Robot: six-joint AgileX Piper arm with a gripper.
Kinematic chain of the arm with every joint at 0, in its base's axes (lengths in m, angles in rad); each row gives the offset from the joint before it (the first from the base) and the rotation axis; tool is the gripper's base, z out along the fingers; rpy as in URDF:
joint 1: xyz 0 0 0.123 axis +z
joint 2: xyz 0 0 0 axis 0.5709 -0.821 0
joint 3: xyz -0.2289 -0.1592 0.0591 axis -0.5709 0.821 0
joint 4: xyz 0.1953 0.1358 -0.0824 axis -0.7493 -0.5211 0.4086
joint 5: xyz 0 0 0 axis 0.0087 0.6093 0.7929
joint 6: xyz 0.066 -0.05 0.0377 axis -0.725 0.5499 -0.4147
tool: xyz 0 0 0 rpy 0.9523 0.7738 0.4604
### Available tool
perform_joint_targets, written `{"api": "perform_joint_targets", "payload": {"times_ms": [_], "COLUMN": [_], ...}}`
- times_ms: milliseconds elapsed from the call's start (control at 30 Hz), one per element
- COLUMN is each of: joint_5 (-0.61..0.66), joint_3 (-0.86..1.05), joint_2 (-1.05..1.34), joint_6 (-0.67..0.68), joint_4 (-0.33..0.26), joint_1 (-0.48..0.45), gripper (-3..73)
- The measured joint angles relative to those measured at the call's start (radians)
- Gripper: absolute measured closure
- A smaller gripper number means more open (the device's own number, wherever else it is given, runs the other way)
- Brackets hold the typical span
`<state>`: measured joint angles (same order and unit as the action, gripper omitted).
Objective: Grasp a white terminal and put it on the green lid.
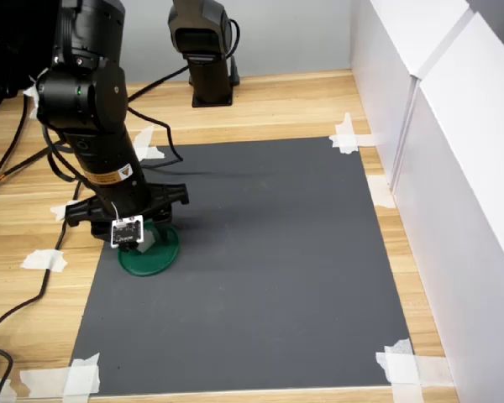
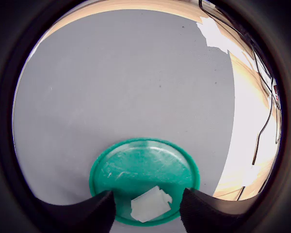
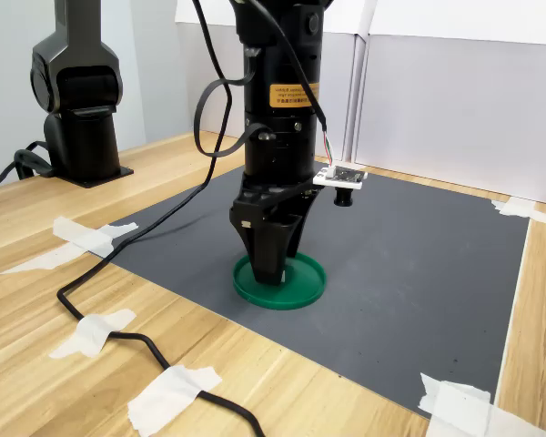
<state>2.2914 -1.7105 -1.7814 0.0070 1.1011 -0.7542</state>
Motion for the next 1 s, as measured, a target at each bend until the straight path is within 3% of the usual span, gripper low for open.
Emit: {"api": "perform_joint_targets", "payload": {"times_ms": [300,467,700,1000], "joint_5": [-0.192,-0.302,-0.394,-0.482], "joint_3": [0.13,0.246,0.454,0.741], "joint_2": [0.231,0.441,0.774,1.233], "joint_6": [-0.008,-0.009,-0.07,-0.278], "joint_4": [-0.08,-0.117,-0.123,-0.124], "joint_1": [-0.001,-0.001,-0.001,-0.001], "gripper": [12.7,18.0,37.6,67.2]}}
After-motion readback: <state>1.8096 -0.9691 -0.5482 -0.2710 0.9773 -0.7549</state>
